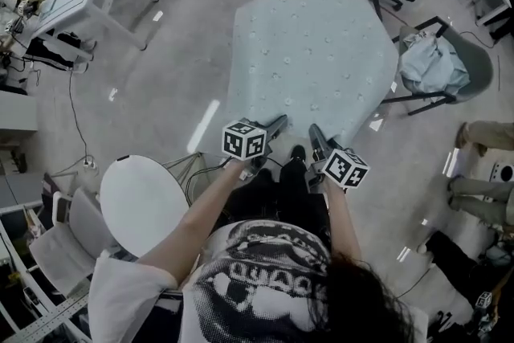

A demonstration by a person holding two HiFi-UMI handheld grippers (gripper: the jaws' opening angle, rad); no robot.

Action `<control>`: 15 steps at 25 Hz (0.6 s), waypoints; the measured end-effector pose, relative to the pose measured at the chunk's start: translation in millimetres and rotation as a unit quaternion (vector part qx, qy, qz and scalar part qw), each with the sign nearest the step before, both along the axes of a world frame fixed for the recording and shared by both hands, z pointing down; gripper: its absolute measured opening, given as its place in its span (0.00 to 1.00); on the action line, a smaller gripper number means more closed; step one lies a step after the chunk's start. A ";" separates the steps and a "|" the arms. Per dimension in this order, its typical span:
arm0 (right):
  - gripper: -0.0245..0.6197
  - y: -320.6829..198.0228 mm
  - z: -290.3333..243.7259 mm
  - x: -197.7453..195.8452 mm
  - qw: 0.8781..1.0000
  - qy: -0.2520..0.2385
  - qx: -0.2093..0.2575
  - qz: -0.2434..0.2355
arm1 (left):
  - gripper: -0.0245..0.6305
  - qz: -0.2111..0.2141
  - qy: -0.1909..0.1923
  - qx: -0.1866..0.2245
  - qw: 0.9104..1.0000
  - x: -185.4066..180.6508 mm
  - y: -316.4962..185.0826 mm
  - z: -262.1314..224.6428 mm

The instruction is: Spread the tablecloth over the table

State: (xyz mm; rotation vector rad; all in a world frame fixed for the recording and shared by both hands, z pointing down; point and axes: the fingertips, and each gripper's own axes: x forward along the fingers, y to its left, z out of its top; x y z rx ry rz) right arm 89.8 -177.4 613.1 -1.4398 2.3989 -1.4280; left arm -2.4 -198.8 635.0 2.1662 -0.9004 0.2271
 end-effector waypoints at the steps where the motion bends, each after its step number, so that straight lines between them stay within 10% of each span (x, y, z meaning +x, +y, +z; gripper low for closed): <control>1: 0.06 3.2 4.2 -2.0 1.000 -0.003 -0.004 0.002 | 0.16 0.001 -0.002 -0.002 1.000 -2.0 2.9 3.8; 15: 0.10 29.4 59.4 -17.6 0.999 -0.015 -0.051 0.001 | 0.15 0.005 -0.047 -0.015 0.999 -14.7 18.0 57.6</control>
